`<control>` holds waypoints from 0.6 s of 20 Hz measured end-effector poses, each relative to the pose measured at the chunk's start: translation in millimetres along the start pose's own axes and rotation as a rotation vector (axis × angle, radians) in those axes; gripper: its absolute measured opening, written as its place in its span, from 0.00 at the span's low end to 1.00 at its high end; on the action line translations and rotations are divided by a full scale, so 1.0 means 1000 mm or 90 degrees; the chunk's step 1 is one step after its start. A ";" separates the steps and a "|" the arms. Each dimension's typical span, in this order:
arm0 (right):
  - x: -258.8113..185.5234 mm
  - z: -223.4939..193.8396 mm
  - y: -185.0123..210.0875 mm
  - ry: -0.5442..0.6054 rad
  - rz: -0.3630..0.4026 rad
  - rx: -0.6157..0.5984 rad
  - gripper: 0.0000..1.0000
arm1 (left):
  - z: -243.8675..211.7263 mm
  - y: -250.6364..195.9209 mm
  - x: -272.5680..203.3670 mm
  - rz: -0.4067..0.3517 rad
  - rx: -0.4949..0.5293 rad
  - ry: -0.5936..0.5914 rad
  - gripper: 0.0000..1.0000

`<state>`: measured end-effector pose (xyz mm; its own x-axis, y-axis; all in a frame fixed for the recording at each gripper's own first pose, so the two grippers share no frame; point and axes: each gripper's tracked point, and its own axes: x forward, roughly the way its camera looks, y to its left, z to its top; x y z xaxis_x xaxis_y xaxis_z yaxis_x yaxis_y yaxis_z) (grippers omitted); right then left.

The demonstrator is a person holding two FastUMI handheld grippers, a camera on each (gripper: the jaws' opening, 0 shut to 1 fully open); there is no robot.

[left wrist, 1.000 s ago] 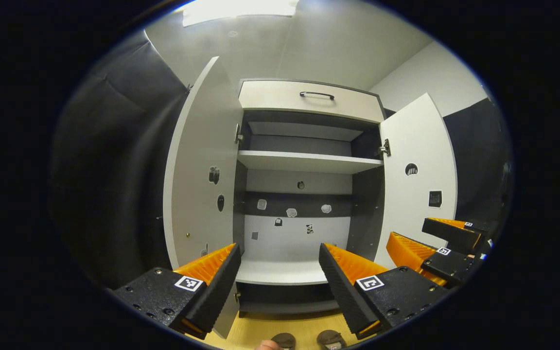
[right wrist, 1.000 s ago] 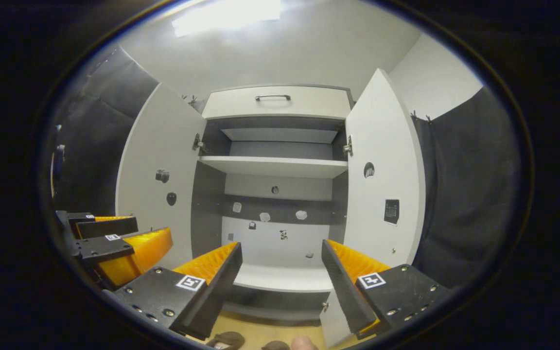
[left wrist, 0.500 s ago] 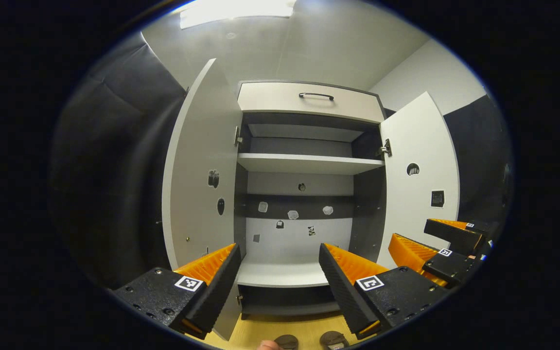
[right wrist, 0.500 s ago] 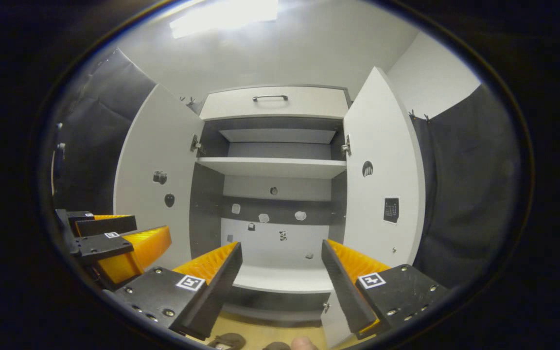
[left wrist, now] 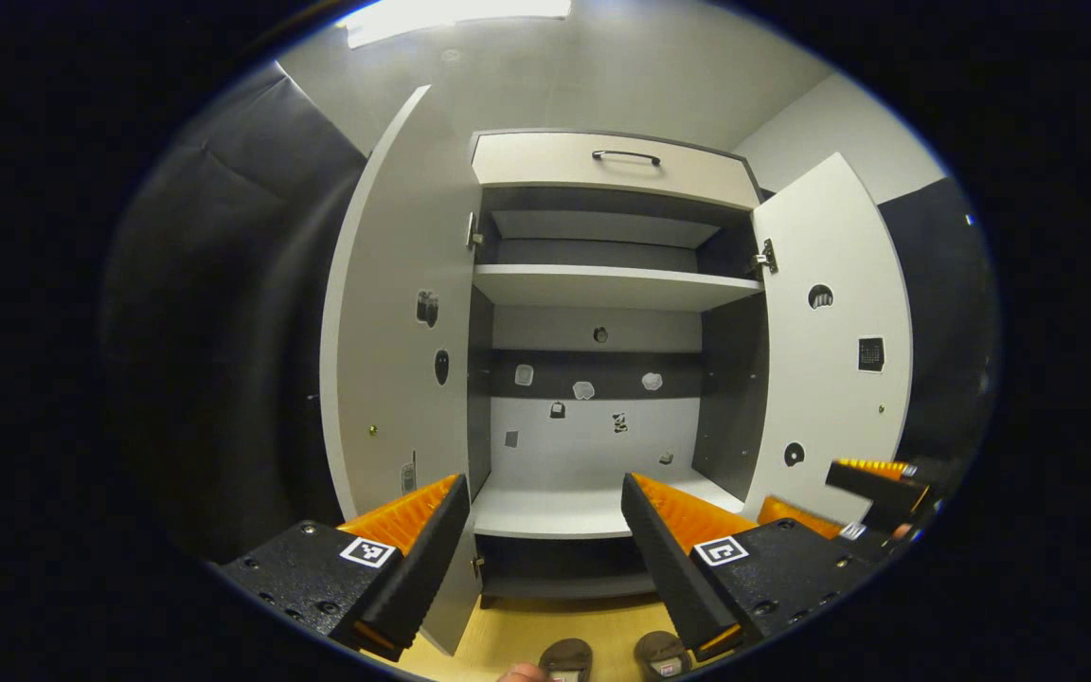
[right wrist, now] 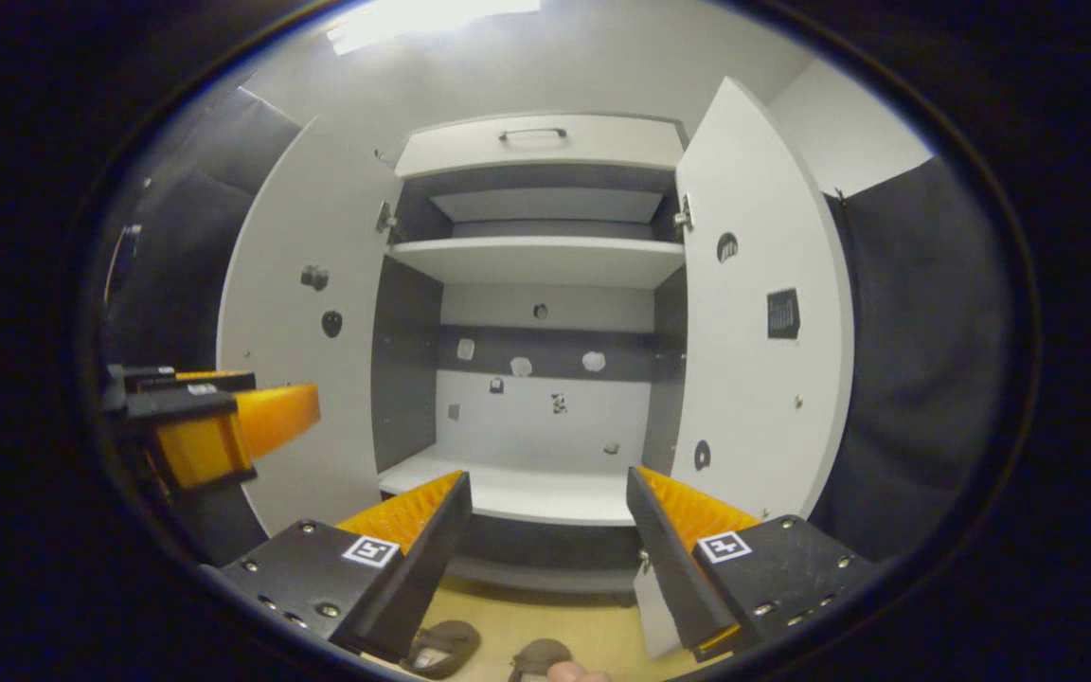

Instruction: Grab one shoe with the right hand and put it into the shoe cabinet, grab the other shoe with the left hand and put it into the shoe cabinet; then close the right door with the right hand and the left door with the left hand.

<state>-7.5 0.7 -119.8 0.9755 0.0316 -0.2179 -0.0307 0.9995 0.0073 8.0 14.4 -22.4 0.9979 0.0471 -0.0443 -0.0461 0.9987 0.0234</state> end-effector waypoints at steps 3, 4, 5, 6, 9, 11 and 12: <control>0.000 -0.076 0.009 0.093 0.019 0.008 0.99 | 0.007 0.009 -0.001 0.011 0.001 -0.010 0.99; 0.000 -0.103 0.011 0.129 0.025 0.010 0.99 | 0.010 0.012 -0.001 0.015 0.002 -0.013 0.99; 0.000 -0.133 0.013 0.168 0.030 0.010 0.99 | 0.012 0.014 -0.001 0.018 0.002 -0.015 0.98; -0.001 -0.162 0.015 0.208 0.038 0.015 0.98 | 0.014 0.016 -0.001 0.020 0.001 -0.017 0.98; -0.009 -0.247 0.023 0.330 0.057 0.041 0.98 | 0.021 0.024 -0.002 0.027 0.000 -0.023 0.98; -0.018 -0.291 0.028 0.388 0.067 0.048 0.98 | 0.025 0.030 -0.003 0.035 0.004 -0.026 0.98; -0.025 -0.310 0.030 0.421 0.071 0.046 0.99 | 0.027 0.034 -0.004 0.039 0.005 -0.028 0.98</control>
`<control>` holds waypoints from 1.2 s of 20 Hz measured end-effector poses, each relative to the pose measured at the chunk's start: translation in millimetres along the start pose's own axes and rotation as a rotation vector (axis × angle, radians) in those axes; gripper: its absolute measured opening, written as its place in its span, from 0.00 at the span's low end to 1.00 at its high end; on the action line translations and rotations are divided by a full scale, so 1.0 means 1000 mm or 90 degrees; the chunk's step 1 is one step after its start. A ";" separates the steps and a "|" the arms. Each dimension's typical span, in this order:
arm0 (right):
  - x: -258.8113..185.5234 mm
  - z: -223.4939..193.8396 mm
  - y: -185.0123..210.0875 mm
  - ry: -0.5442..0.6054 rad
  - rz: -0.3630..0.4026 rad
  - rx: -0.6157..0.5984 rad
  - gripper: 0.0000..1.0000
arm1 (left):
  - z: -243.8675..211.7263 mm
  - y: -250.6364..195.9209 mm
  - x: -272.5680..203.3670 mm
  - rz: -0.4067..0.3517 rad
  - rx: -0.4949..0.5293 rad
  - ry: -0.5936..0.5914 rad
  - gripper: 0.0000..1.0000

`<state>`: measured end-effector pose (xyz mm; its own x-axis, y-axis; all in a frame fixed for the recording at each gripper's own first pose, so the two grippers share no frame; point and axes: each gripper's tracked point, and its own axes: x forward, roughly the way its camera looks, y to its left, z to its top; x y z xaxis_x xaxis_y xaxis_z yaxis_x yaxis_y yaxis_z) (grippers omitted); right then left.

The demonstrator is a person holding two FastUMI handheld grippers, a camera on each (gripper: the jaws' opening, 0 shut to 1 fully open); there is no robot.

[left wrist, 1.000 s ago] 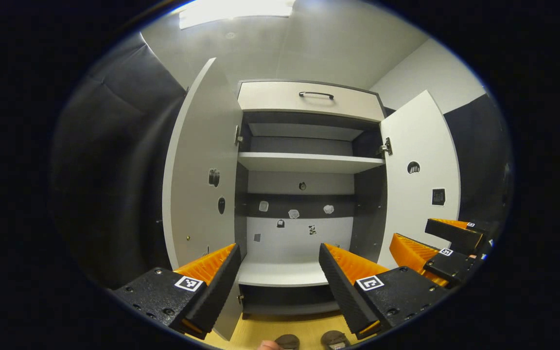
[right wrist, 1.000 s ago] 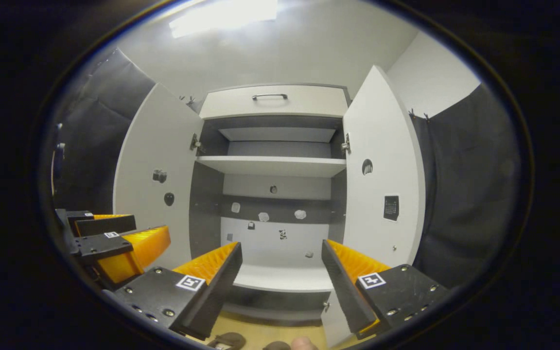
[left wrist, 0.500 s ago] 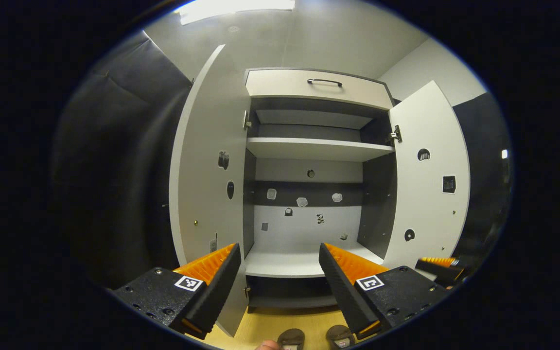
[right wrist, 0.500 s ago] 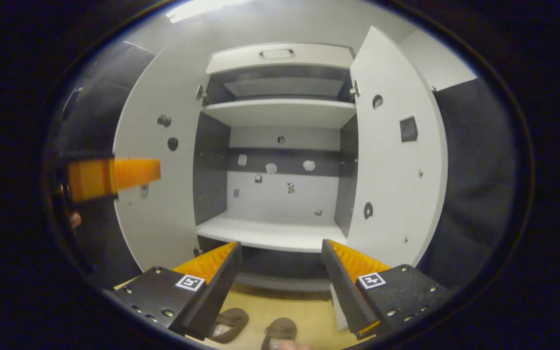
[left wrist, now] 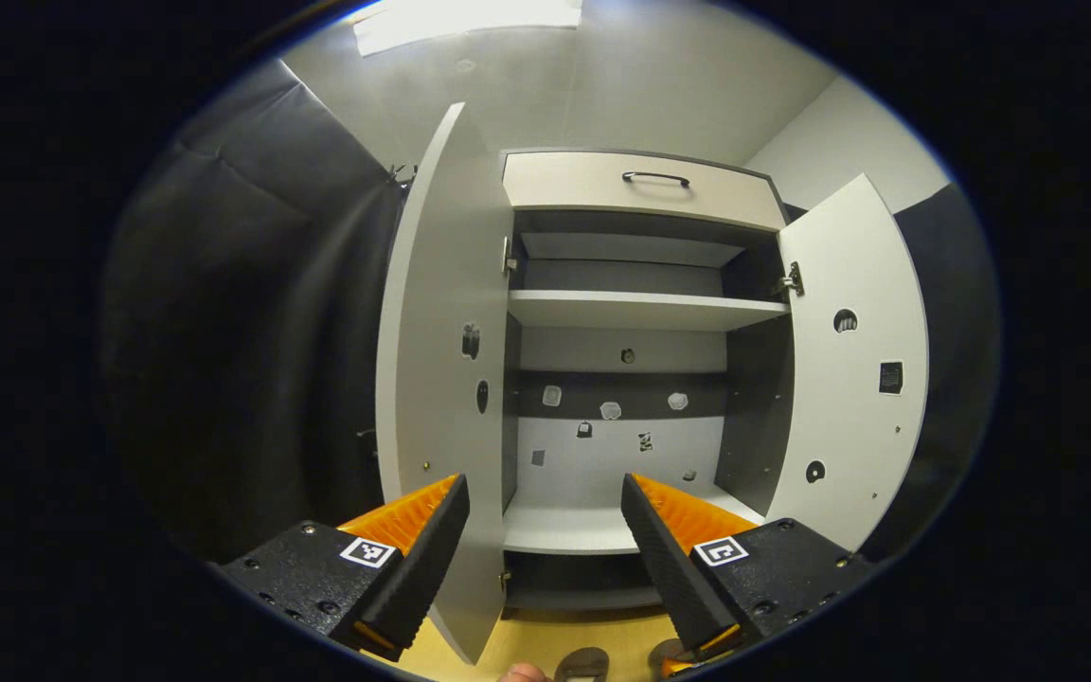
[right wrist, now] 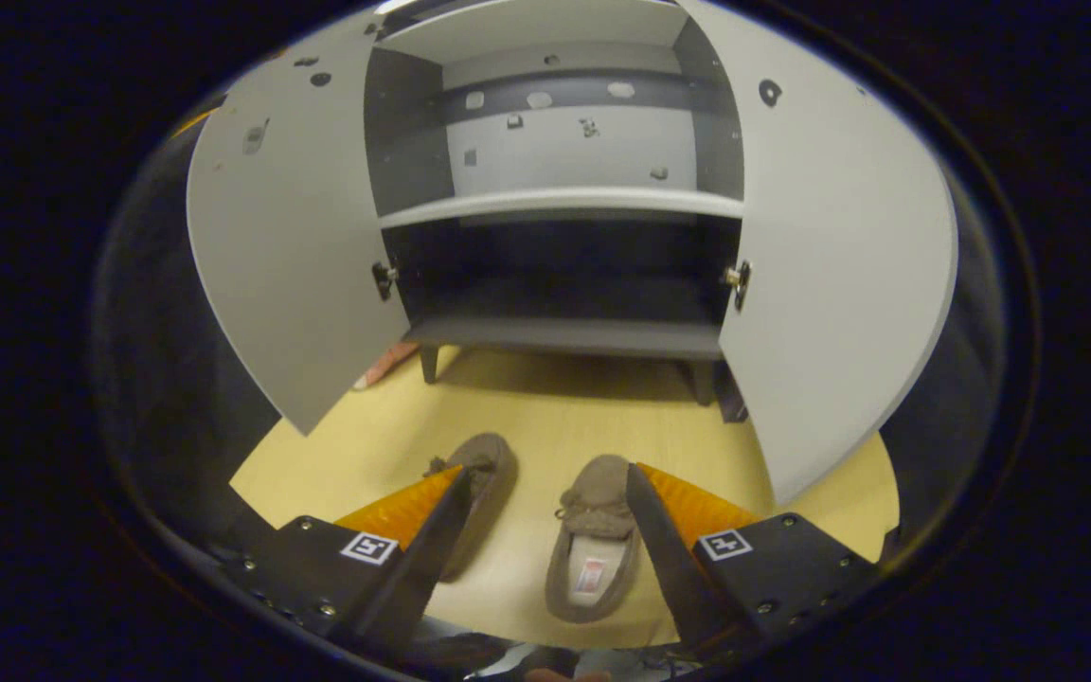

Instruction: Grab one shoe with the right hand and put it into the shoe cabinet, grab the other shoe with the left hand and put it into the shoe cabinet; then close the right door with the right hand and the left door with the left hand.

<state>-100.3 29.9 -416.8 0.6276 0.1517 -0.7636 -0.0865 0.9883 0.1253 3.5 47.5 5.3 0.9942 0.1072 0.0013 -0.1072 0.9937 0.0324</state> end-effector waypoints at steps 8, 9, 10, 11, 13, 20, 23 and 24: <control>0.060 -0.092 -0.001 0.137 -0.001 -0.034 0.99 | 0.002 0.034 -0.006 0.049 0.013 0.002 0.99; 0.068 -0.096 -0.003 0.145 -0.008 -0.043 0.94 | 0.000 0.037 -0.007 0.055 0.015 0.003 0.99; 0.076 -0.099 -0.003 0.150 -0.010 -0.048 0.92 | 0.001 0.041 -0.007 0.061 0.018 0.004 0.98; 0.082 -0.101 -0.003 0.155 -0.012 -0.054 0.86 | 0.000 0.045 -0.008 0.068 0.020 0.005 0.99; 0.092 -0.106 -0.013 0.157 -0.039 -0.090 0.76 | 0.000 0.053 -0.009 0.080 0.022 0.004 0.98; 0.092 -0.105 -0.026 0.145 -0.093 -0.147 0.03 | -0.002 0.064 -0.010 0.099 0.010 0.003 0.99; 0.088 -0.098 -0.029 0.137 -0.089 -0.110 0.03 | -0.005 0.061 -0.009 0.093 0.006 0.006 0.99; 0.085 -0.092 -0.031 0.128 -0.087 -0.097 0.03 | -0.005 0.060 -0.009 0.092 0.005 0.006 0.99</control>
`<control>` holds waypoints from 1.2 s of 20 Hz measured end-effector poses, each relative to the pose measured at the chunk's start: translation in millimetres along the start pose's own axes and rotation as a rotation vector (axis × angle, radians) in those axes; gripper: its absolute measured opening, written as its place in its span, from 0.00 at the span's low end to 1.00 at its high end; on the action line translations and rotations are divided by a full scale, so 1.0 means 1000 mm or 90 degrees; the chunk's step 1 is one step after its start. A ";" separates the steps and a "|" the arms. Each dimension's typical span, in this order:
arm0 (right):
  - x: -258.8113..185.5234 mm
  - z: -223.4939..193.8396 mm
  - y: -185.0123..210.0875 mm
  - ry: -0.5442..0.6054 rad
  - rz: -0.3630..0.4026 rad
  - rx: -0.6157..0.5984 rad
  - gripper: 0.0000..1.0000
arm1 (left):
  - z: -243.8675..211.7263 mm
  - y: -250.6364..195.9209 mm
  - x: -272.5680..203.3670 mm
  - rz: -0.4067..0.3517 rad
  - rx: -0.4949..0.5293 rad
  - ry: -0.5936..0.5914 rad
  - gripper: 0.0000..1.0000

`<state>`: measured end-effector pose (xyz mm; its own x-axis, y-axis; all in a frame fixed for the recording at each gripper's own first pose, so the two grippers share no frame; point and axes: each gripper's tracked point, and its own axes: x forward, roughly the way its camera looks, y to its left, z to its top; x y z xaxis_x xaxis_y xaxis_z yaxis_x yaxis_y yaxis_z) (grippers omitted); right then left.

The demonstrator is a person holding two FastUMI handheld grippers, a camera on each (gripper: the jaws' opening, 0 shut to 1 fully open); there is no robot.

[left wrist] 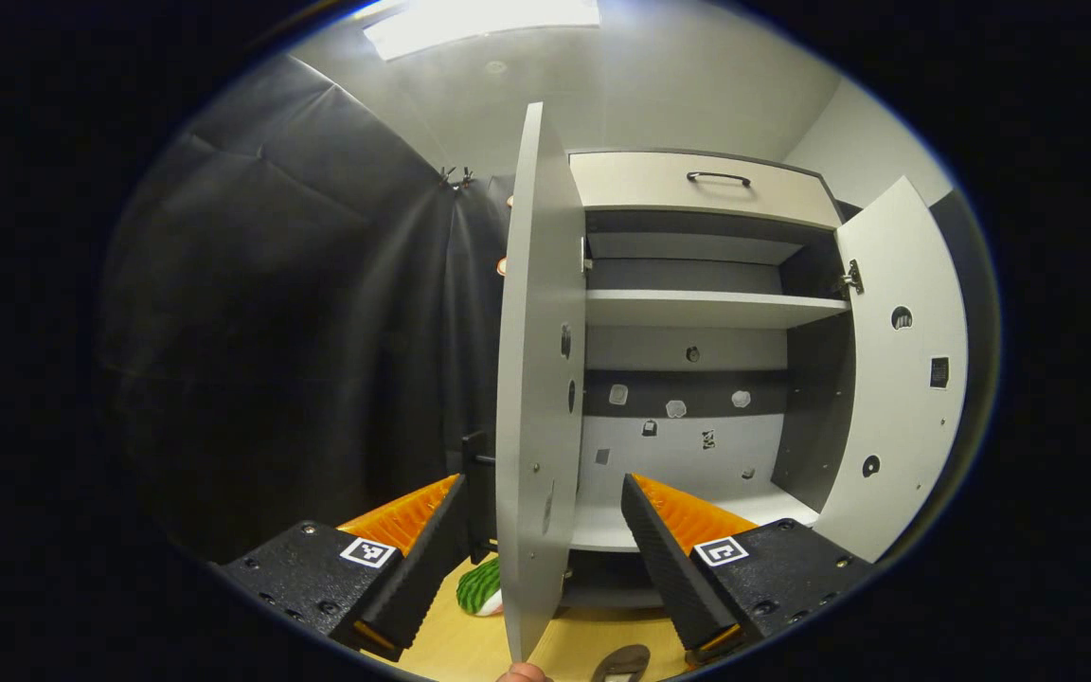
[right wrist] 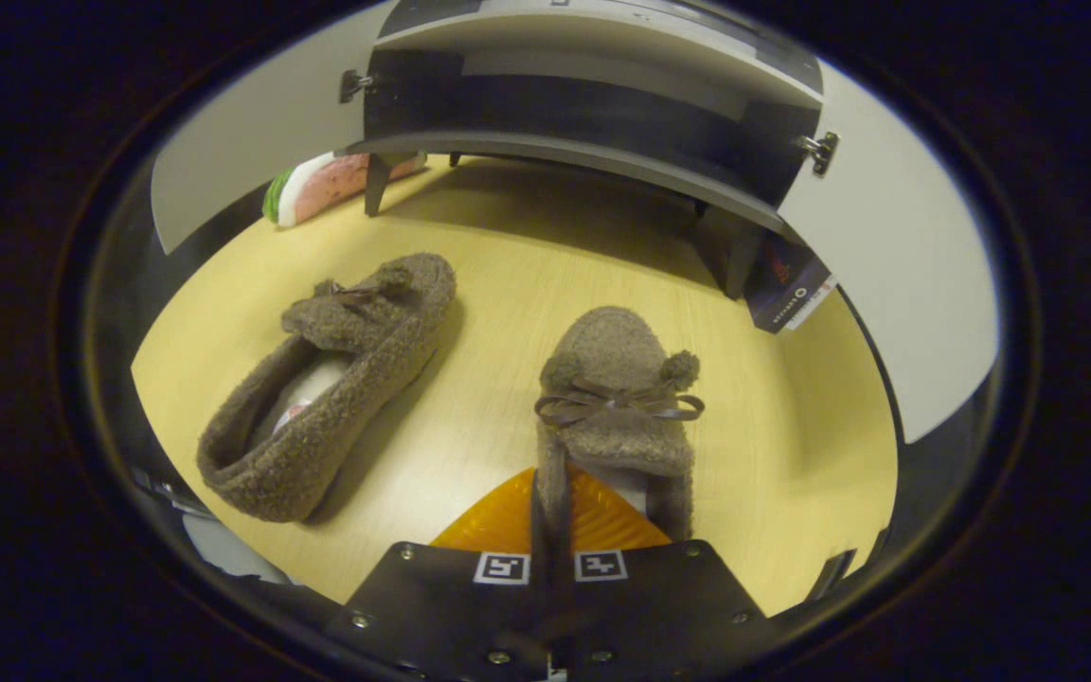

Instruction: Grab one shoe with the right hand and put it into the shoe cabinet, grab the other shoe with the left hand and put it into the shoe cabinet; then close the right door with the right hand and the left door with the left hand.

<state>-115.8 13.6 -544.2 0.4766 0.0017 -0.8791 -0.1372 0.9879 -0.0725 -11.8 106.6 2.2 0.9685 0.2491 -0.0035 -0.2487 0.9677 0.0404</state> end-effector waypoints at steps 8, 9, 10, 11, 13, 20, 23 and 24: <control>-0.033 0.044 -0.013 -0.069 0.018 0.060 0.03 | 0.002 -0.011 -0.002 -0.018 -0.003 -0.006 0.98; -0.039 0.053 -0.014 -0.082 0.020 0.056 0.03 | 0.001 -0.012 -0.002 -0.020 -0.004 -0.006 0.98; -0.044 0.061 -0.014 -0.095 0.023 0.052 0.03 | 0.001 -0.012 -0.003 -0.021 -0.005 -0.006 0.99; -0.050 0.072 -0.015 -0.111 0.025 0.048 0.03 | 0.001 -0.013 -0.003 -0.021 -0.006 -0.006 0.98; -0.064 0.098 -0.017 -0.146 0.029 0.042 0.03 | 0.001 -0.012 -0.004 -0.018 -0.007 -0.007 0.99; -0.133 0.245 -0.033 -0.339 0.035 0.049 0.02 | -0.001 -0.003 -0.005 0.000 -0.005 -0.006 0.98; -0.163 0.312 -0.043 -0.421 0.029 0.047 0.03 | -0.003 0.001 -0.007 0.009 -0.005 -0.003 0.98; -0.169 0.334 -0.046 -0.444 0.027 0.045 0.03 | -0.002 0.002 -0.008 0.012 -0.005 -0.004 0.98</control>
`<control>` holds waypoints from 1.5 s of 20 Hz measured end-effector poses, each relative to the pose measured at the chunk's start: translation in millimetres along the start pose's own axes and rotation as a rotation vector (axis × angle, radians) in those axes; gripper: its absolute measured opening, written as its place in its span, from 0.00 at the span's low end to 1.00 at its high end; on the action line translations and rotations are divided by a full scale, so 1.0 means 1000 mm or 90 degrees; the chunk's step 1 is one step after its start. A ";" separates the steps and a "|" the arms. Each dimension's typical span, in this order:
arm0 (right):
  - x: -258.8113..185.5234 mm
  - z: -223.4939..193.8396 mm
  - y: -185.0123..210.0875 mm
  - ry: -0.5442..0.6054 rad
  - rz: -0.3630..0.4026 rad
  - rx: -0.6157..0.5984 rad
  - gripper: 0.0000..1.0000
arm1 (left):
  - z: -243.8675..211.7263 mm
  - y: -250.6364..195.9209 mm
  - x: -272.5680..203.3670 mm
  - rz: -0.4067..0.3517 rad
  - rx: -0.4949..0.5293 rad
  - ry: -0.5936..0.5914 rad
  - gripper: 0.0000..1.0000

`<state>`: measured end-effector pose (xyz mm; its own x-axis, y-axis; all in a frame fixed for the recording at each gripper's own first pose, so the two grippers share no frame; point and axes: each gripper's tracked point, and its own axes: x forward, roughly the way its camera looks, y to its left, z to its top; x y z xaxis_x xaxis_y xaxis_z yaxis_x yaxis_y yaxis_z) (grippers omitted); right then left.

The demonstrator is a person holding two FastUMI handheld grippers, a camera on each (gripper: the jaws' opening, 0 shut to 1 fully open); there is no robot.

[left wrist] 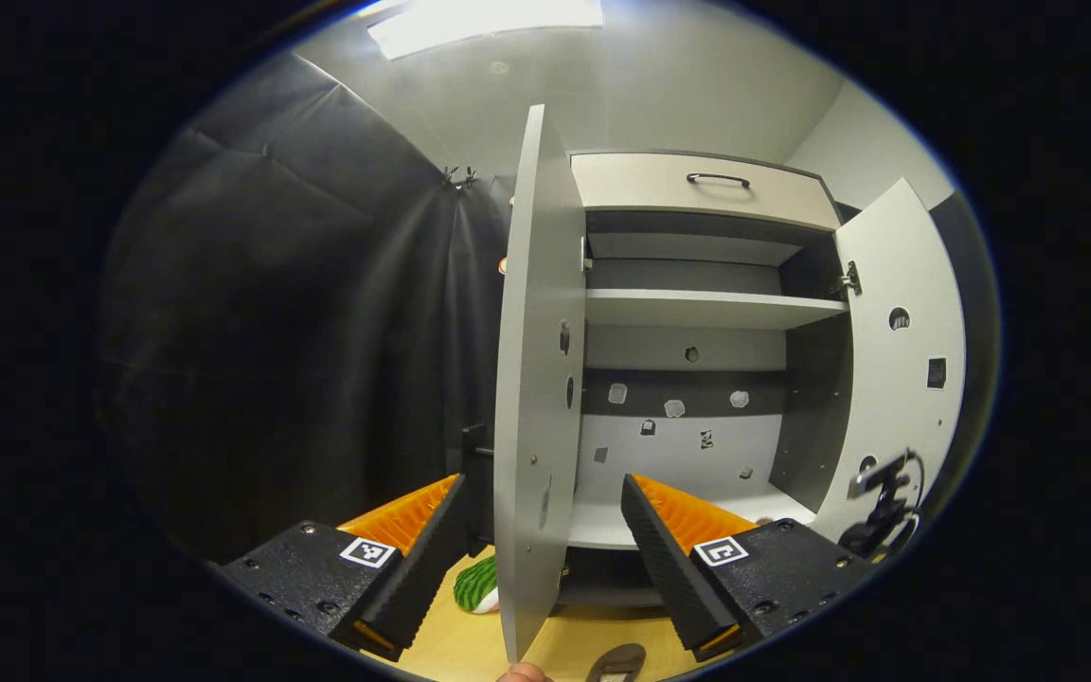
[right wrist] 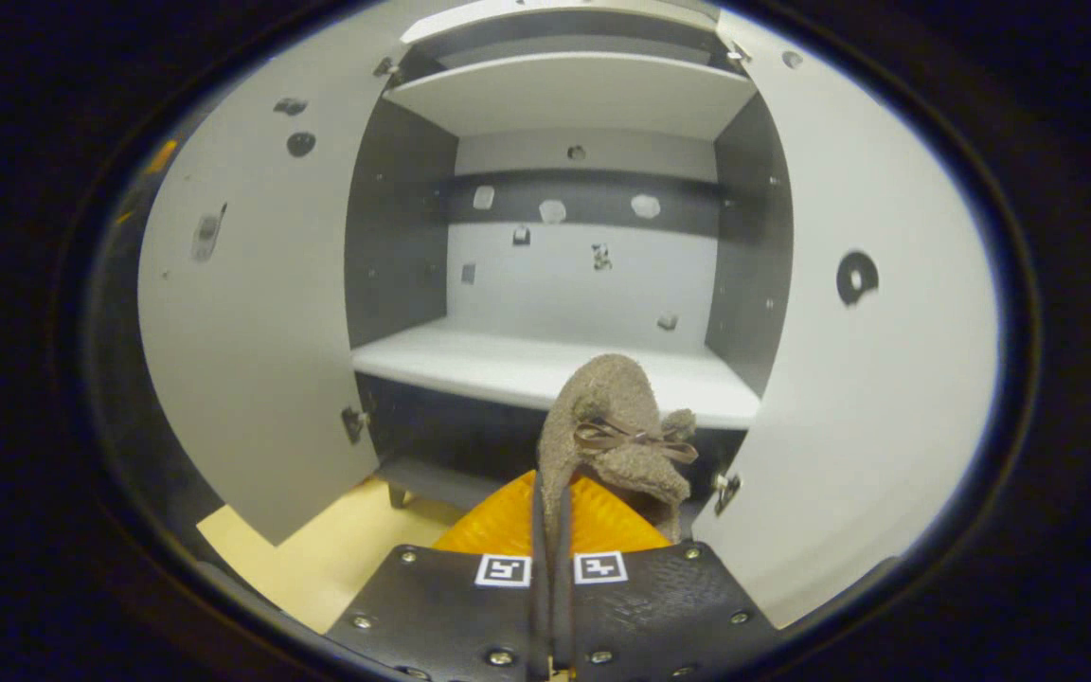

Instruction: Grab one shoe with the right hand and put it into the shoe cabinet, grab the other shoe with the left hand and put it into the shoe cabinet; then close the right door with the right hand and the left door with the left hand.

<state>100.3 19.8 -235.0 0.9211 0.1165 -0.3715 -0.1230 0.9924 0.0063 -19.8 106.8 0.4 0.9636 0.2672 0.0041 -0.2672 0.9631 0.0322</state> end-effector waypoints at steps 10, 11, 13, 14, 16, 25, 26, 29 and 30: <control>0.105 0.092 -0.035 -0.064 -0.059 -0.033 0.02 | 0.004 0.019 -0.013 0.042 -0.002 -0.012 0.98; 0.117 0.091 -0.041 -0.056 -0.069 -0.038 0.02 | 0.004 0.022 -0.015 0.049 0.000 -0.013 0.98; 0.136 0.089 -0.051 -0.044 -0.085 -0.039 0.02 | 0.004 0.028 -0.019 0.065 0.005 -0.015 0.98; 0.145 0.088 -0.056 -0.038 -0.091 -0.038 0.02 | 0.004 0.031 -0.020 0.074 0.005 -0.016 0.98; 0.158 0.085 -0.062 -0.025 -0.099 -0.038 0.02 | 0.003 0.036 -0.023 0.088 0.004 -0.013 0.98; 0.208 0.067 -0.056 0.026 -0.099 -0.014 0.02 | 0.001 0.068 -0.038 0.155 0.005 -0.009 0.98; 0.212 0.065 -0.053 0.032 -0.097 -0.011 0.02 | 0.001 0.069 -0.038 0.159 0.004 -0.007 0.98; 0.220 0.059 -0.046 0.051 -0.093 0.005 0.02 | -0.001 0.072 -0.040 0.168 0.001 -0.005 0.98; 0.222 0.058 -0.045 0.056 -0.092 0.012 0.02 | -0.001 0.073 -0.040 0.169 0.000 -0.004 0.97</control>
<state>331.4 3.5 -264.2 0.8925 -0.0300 -0.4500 0.0154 0.9992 -0.0360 -78.2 166.5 1.3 0.8596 0.5107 0.0191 -0.5110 0.8591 0.0291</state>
